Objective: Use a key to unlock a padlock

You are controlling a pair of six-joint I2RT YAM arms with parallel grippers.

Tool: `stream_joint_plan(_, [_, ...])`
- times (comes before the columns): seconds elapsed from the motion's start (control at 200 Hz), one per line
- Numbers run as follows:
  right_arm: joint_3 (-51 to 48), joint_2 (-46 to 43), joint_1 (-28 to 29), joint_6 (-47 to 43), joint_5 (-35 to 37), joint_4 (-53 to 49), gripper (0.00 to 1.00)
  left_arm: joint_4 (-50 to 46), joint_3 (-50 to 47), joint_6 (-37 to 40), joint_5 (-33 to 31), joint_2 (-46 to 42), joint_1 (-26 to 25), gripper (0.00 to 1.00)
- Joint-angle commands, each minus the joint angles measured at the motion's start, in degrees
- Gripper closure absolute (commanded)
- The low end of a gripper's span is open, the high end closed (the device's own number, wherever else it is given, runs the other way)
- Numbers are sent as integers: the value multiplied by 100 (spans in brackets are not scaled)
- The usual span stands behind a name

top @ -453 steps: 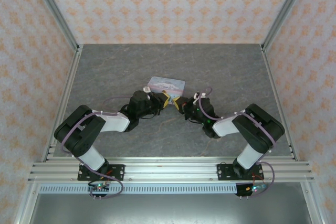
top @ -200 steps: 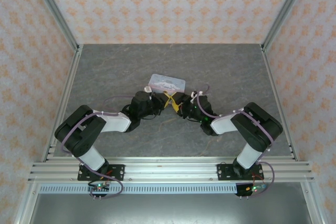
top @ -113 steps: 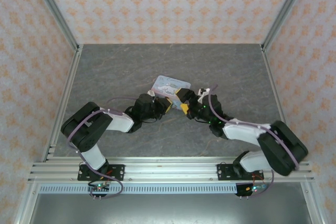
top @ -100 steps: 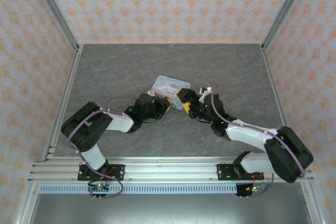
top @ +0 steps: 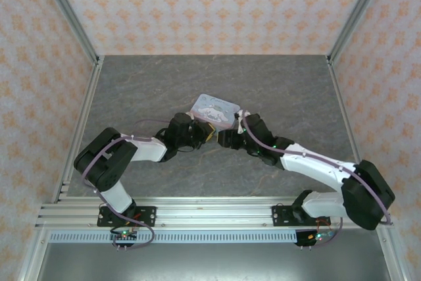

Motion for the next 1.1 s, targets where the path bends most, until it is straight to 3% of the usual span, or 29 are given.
stream_joint_plan(0.0, [229,250,193,-1190,483,-488,47,-467,286,73,386,-261,32,100])
stream_joint_plan(0.185, [252,466,248,-1562,834,-435,52,-803,433,42,569,-406,49,100])
stream_joint_plan(0.495, [509,798,249,-1789,755,-447,59,-960,540,7,690,-517,50,100])
stream_joint_plan(1.096, [920,1274,257,-1895,585,-466,60,-924,547,-20,698,-493,48,100])
